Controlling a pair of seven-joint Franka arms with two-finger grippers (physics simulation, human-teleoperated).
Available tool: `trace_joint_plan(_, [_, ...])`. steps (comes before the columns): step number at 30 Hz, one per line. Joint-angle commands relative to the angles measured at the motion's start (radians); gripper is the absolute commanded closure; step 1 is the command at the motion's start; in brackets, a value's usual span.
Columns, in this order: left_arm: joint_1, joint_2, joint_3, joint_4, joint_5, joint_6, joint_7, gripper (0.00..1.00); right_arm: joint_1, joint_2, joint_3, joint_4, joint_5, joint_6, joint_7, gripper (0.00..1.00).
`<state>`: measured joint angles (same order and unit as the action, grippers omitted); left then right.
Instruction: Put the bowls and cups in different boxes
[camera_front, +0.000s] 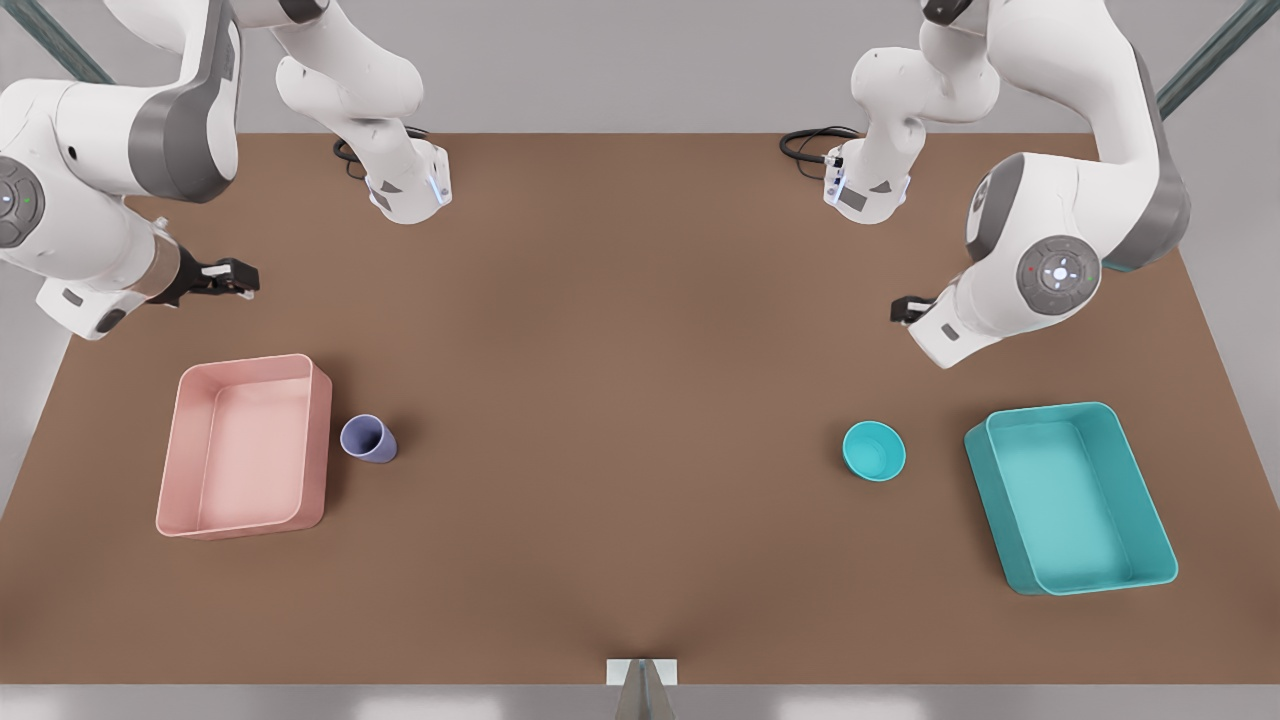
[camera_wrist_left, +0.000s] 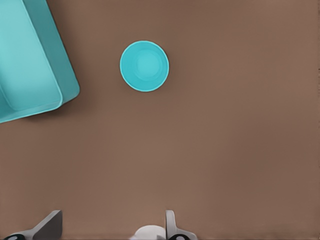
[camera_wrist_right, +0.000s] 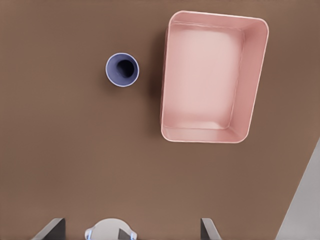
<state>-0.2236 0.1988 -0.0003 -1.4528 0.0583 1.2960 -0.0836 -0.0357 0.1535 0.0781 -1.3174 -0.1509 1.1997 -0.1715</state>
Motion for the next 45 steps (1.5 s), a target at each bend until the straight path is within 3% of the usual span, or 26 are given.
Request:
trace_joint_plan(1, [0.000, -0.001, 0.000, 0.000, -0.008, -0.014, 0.010, 0.00, -0.001, 0.001, -0.001, -0.008, 0.010, 0.014, -0.057, 0.00])
trace_joint_plan(3, [-0.013, 0.040, 0.000, 0.005, 0.001, 0.011, 0.002, 0.00, 0.000, 0.021, -0.008, -0.011, 0.004, 0.029, -0.059, 0.00])
trace_joint_plan(4, [-0.037, 0.125, 0.000, 0.011, 0.018, 0.092, 0.001, 0.00, 0.023, 0.090, -0.008, -0.011, -0.021, 0.050, -0.060, 0.00])
trace_joint_plan(7, [-0.025, 0.341, 0.003, 0.020, 0.008, 0.374, 0.002, 0.00, 0.028, 0.251, -0.003, -0.095, -0.002, 0.345, -0.054, 0.00])
trace_joint_plan(9, [0.041, 0.415, 0.005, 0.002, -0.069, 0.568, 0.051, 0.00, 0.023, 0.293, -0.003, -0.157, 0.034, 0.500, -0.031, 0.00])
trace_joint_plan(12, [0.105, 0.429, 0.025, -0.104, -0.115, 0.690, 0.134, 0.00, 0.031, 0.324, -0.003, -0.256, 0.093, 0.655, -0.010, 0.00])
trace_joint_plan(15, [0.107, 0.429, 0.040, -0.176, -0.123, 0.744, 0.209, 0.00, 0.023, 0.316, -0.003, -0.307, 0.117, 0.690, -0.011, 0.00])
trace_joint_plan(21, [0.132, 0.445, 0.065, -0.190, -0.176, 0.841, 0.206, 0.00, 0.003, 0.297, -0.003, -0.430, 0.134, 0.782, -0.022, 0.00])
trace_joint_plan(28, [0.127, 0.495, 0.062, -0.198, -0.226, 0.864, 0.209, 0.03, -0.029, 0.339, -0.006, -0.448, 0.122, 0.847, -0.036, 0.00])
trace_joint_plan(29, [0.127, 0.501, 0.062, -0.198, -0.226, 0.864, 0.211, 0.06, -0.027, 0.339, -0.006, -0.456, 0.122, 0.854, -0.036, 0.00])
trace_joint_plan(32, [0.127, 0.502, 0.062, -0.198, -0.226, 0.858, 0.208, 0.37, -0.026, 0.337, -0.006, -0.470, 0.122, 0.868, -0.036, 0.00])
trace_joint_plan(33, [0.127, 0.501, 0.062, -0.196, -0.227, 0.856, 0.206, 0.55, -0.026, 0.339, -0.006, -0.468, 0.120, 0.874, -0.036, 0.00])
trace_joint_plan(35, [0.128, 0.501, 0.062, -0.195, -0.279, 0.852, 0.208, 0.79, -0.026, 0.348, -0.006, -0.465, 0.122, 0.876, -0.034, 0.00])
trace_joint_plan(40, [0.128, 0.484, 0.062, -0.186, -0.272, 0.815, 0.183, 0.79, -0.021, 0.380, -0.006, -0.460, 0.122, 0.890, -0.033, 0.00])
trace_joint_plan(42, [0.128, 0.415, 0.080, -0.172, -0.249, 0.732, 0.183, 0.79, -0.024, 0.383, -0.006, -0.464, 0.122, 0.890, -0.033, 0.00])
trace_joint_plan(45, [0.210, 0.369, 0.123, 0.017, -0.141, 0.556, 0.191, 0.79, -0.027, 0.403, -0.006, -0.467, 0.122, 0.891, -0.033, 0.00])
